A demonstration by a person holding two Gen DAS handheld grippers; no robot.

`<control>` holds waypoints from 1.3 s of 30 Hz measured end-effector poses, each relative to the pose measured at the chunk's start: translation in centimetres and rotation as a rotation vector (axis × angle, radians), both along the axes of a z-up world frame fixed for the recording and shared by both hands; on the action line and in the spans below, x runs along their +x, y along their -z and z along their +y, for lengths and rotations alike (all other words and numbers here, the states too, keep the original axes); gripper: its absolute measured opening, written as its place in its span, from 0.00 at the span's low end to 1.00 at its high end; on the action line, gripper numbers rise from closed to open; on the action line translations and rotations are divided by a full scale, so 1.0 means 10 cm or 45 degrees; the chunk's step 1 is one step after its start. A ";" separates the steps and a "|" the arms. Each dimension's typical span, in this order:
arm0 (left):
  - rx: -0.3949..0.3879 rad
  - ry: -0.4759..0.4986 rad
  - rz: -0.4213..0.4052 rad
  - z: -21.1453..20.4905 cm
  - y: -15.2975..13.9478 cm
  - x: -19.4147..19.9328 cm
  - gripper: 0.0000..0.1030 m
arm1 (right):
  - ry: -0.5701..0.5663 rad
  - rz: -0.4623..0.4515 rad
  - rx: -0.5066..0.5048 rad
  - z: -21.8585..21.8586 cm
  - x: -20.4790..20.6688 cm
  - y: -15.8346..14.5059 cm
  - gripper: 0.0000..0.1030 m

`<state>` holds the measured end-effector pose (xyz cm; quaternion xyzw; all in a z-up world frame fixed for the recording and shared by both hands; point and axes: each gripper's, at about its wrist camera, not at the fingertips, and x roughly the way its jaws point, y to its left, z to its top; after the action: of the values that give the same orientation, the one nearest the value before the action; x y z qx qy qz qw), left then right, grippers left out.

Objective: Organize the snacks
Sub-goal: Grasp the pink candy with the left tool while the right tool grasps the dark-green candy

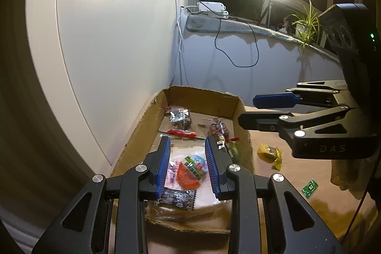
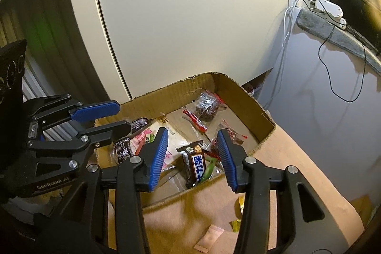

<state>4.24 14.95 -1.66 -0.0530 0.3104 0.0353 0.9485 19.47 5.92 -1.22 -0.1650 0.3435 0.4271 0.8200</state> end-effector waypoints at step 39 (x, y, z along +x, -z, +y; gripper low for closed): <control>-0.026 0.340 0.253 -1.53 0.54 0.11 0.28 | -0.081 0.127 -0.294 -1.65 -0.59 1.01 0.44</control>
<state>5.36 -0.38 -7.11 -0.0171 0.4074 -0.0890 0.9087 13.57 -10.56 -11.28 -0.2478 0.4253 0.4181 0.7635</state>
